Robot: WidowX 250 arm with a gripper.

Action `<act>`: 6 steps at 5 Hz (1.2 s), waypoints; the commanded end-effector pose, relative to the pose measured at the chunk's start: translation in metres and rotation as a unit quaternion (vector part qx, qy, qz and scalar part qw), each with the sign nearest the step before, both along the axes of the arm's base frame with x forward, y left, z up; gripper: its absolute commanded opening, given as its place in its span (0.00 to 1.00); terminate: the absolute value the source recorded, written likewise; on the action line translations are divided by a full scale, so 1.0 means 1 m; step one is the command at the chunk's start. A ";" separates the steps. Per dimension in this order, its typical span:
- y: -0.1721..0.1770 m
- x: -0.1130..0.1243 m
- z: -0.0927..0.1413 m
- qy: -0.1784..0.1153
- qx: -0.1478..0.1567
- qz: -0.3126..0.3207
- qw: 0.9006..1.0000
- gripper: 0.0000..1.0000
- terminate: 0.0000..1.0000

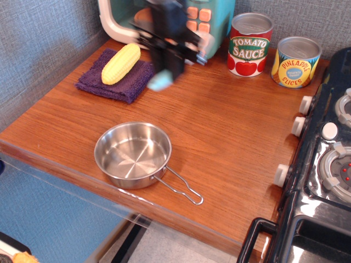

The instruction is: Move the spatula in front of the cans.

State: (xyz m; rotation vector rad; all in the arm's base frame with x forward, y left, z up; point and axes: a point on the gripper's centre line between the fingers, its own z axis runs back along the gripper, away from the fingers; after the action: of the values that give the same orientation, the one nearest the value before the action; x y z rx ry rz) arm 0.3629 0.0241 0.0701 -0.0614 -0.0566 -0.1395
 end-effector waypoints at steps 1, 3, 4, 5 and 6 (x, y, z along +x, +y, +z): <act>-0.039 0.033 -0.015 -0.017 0.021 0.020 0.999 0.00 0.00; -0.057 0.023 -0.028 -0.044 0.112 -0.016 0.993 0.00 0.00; -0.057 0.023 -0.028 -0.045 0.100 -0.012 0.994 1.00 0.00; -0.050 0.024 -0.005 -0.049 0.118 0.009 0.992 1.00 0.00; -0.026 0.007 0.025 -0.087 0.068 0.042 0.993 1.00 0.00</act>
State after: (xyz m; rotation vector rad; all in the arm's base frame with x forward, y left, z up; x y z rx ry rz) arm 0.3740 -0.0041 0.0766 0.0805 -0.1704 -0.0625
